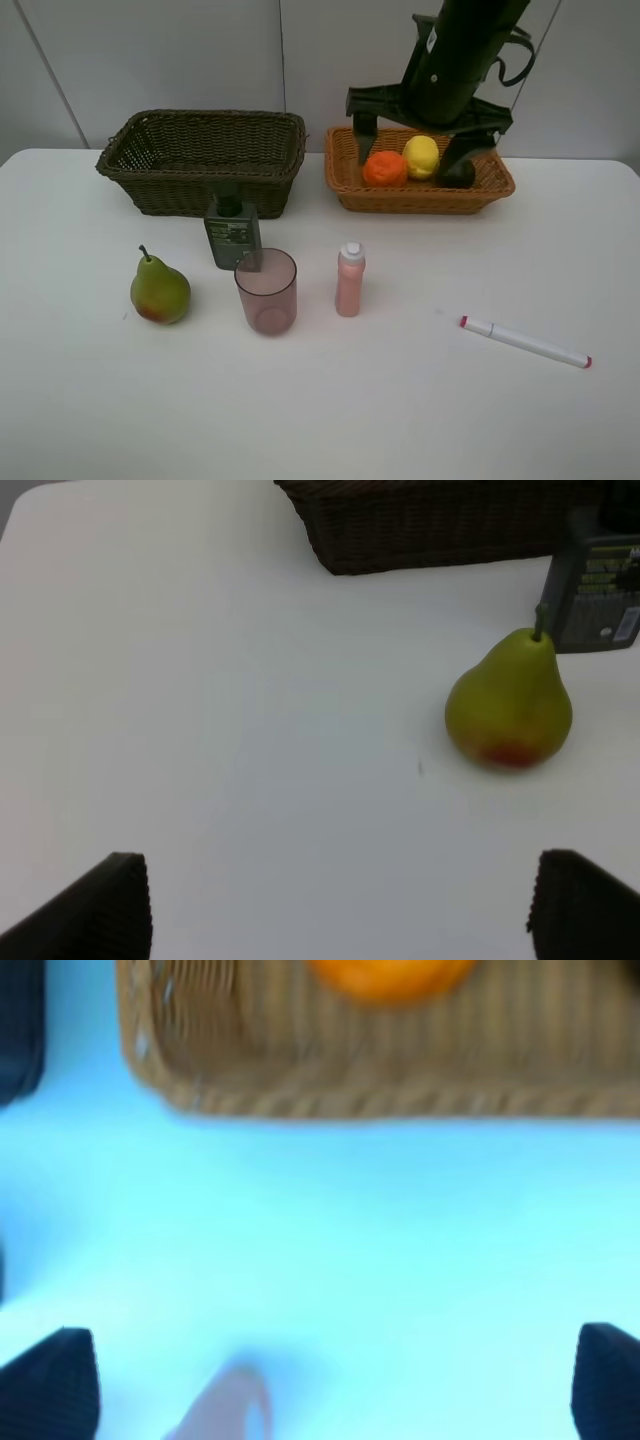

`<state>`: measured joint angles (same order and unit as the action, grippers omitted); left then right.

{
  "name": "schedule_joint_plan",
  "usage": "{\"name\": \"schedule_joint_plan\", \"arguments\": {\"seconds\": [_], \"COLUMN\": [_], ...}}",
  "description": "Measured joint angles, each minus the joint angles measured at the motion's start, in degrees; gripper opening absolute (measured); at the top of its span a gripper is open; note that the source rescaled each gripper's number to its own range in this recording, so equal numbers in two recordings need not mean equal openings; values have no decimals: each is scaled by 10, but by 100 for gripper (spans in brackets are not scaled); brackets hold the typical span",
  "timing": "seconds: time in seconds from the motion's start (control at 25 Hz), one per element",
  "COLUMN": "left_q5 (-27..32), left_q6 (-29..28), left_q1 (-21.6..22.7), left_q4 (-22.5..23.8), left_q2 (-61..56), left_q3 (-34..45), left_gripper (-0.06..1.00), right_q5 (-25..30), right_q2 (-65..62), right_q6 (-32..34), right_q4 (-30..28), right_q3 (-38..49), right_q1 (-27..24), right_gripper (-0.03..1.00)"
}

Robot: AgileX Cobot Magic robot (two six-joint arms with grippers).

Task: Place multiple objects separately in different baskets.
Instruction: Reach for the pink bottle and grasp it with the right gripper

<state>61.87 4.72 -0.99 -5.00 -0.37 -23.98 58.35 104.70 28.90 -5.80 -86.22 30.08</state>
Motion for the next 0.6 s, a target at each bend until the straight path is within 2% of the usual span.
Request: {"name": "schedule_joint_plan", "arguments": {"seconds": [0.32,0.6], "left_q5": [0,0], "left_q6": [0,0], "left_q1": [0,0], "left_q4": [0,0], "left_q2": [0,0], "left_q3": [0,0], "left_gripper": [100,100], "right_q5": [46,35], "right_q2": [0,0], "right_q6": [0,10], "right_q4": [32,54], "right_q3": [0,29], "right_q1": [42,62], "right_gripper": [100,99]}}
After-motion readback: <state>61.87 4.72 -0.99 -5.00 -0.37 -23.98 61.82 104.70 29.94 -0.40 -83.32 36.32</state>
